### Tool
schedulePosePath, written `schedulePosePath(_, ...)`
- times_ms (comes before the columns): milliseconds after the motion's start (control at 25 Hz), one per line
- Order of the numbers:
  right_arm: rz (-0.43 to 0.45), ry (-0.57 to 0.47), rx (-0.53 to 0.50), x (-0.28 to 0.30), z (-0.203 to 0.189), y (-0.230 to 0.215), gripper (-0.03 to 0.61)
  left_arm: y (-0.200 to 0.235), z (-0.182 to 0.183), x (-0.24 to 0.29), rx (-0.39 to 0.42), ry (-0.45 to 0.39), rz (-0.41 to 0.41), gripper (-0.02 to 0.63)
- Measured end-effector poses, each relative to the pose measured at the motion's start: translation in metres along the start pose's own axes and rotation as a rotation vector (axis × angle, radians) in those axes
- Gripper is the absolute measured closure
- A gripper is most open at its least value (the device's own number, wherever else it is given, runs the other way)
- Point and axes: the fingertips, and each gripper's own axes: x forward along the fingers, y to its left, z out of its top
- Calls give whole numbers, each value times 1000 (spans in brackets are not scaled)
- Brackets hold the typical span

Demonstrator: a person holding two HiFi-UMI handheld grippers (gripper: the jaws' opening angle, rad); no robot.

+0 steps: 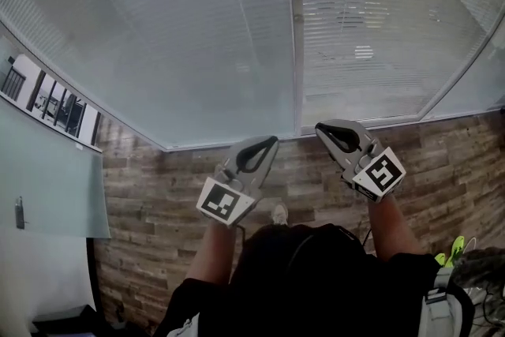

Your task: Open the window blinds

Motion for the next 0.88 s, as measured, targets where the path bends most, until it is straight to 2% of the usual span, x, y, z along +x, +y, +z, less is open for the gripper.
schedulePosePath(560, -77, 7, -3, 81, -10, -48, 574, 98, -11, 28, 0, -18, -64, 609)
schedulePosePath(880, -125, 36, 1, 109, -24, -68, 574, 131, -23, 43, -6, -24, -120, 609)
